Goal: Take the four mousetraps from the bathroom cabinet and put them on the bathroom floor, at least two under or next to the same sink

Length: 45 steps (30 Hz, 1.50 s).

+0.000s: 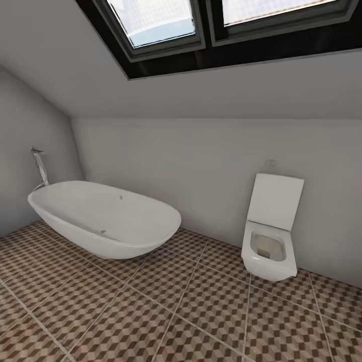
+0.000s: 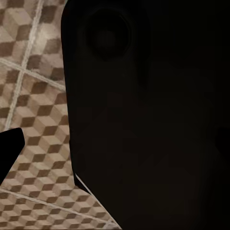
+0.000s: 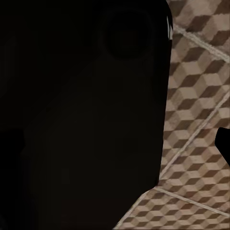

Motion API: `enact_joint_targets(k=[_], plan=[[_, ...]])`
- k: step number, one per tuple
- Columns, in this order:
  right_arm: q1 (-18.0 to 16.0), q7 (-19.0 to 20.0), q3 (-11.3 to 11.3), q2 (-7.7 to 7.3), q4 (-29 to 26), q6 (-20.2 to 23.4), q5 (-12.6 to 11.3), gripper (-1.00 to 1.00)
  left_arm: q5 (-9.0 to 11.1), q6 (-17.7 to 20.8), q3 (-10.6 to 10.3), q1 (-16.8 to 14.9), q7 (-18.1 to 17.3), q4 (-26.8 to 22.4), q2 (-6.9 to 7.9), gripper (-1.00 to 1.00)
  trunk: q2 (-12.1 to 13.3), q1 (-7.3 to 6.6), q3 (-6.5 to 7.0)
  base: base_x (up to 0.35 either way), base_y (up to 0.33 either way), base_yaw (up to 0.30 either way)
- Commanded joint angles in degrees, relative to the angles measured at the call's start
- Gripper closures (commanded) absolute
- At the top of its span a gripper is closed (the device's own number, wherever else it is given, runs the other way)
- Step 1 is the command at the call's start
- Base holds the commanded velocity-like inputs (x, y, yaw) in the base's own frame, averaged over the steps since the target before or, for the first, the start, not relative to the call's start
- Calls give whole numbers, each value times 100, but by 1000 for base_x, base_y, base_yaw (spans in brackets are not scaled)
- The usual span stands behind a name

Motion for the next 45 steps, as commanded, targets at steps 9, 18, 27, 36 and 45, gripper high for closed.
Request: enact_joint_targets(k=[9,18,27,36,45], plan=[[-8,1,18,10,1,-29,42,-100,22,-26,37,-8,0,-139,-9,-100,-3,0,-3,0,0,0],[-9,-8,14,9,0,-27,51,-100,17,-26,31,-8,0,-172,-9,-100,-3,0,-3,0,0,0],[-9,-15,-27,17,0,-41,22,-100,18,-26,29,-8,0,-175,-9,-100,-3,0,-3,0,0,-20],[-9,-16,-49,17,1,-98,-22,-100,18,-26,27,-8,0,-176,-9,-100,-3,0,-3,0,0,-204],[-9,-10,-54,18,4,-112,-39,-100,15,-26,26,-8,0,-180,-9,-100,-3,0,-3,0,0,-280]])
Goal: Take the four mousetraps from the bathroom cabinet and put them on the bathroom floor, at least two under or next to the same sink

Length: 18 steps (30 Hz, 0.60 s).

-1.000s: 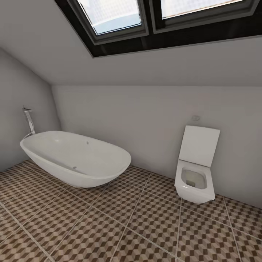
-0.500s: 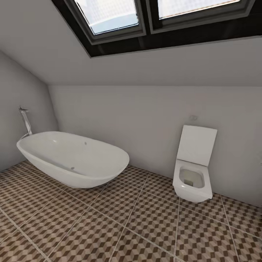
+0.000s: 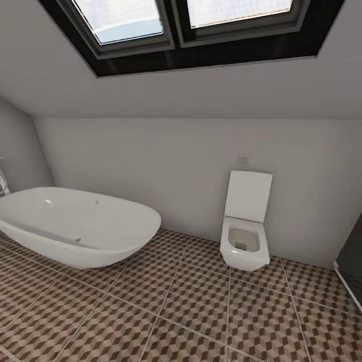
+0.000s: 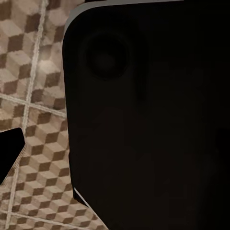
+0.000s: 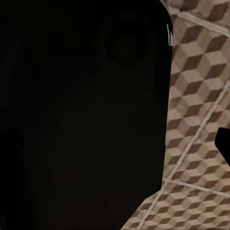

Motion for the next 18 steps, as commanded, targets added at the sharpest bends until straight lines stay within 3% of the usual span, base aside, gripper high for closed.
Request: enact_joint_targets(k=[1,18], plan=[[-1,-1,-5,1,0,-11,-5,-100,2,-3,2,-1,0,-3,0,-100,-2,0,-4,0,0,-290],[-1,1,0,1,-2,-13,-21,-100,1,-3,2,-1,0,-7,0,-100,-2,0,-4,0,0,-293]])
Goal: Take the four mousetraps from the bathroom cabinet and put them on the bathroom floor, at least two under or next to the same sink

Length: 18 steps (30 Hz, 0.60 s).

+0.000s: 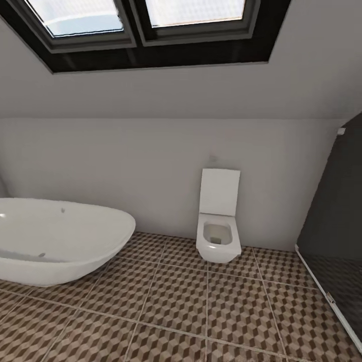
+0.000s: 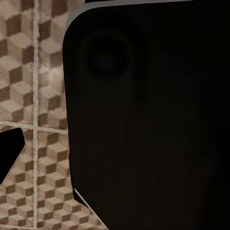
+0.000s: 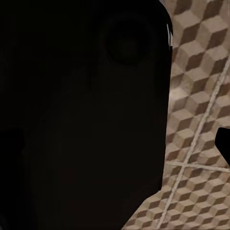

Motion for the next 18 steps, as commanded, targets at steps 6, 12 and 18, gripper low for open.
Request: enact_joint_targets(k=[6,12,18], plan=[[-1,-1,6,1,-1,-11,-3,-100,-3,-3,2,-1,0,1,0,-100,-2,0,-4,0,0,-294],[-1,3,14,1,1,-11,27,-100,0,-3,2,-1,0,-1,0,-100,-2,0,-4,0,0,-294],[-1,39,25,1,1,-6,65,-100,2,-3,2,-1,0,-1,0,-100,-2,0,-4,0,0,-294]])
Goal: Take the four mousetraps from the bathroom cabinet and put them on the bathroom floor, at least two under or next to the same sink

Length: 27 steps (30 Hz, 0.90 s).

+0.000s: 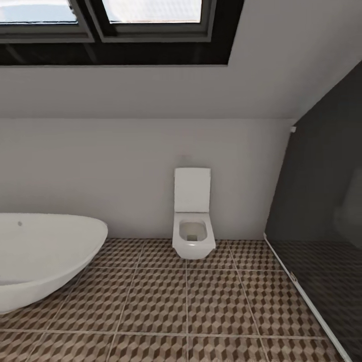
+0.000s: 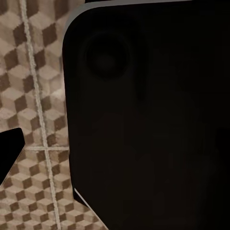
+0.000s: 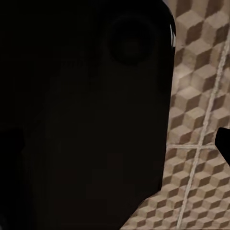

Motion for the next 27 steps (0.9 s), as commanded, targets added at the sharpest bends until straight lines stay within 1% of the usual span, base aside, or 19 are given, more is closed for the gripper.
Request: enact_joint_targets(k=[1,27], plan=[[-1,3,-2,0,0,-10,1,-100,1,-2,2,-1,0,-2,0,-100,-2,0,-4,0,0,-294],[-1,33,31,-1,1,-6,13,-100,-3,-2,6,-1,0,0,-3,-100,-2,0,-4,0,0,-295]])
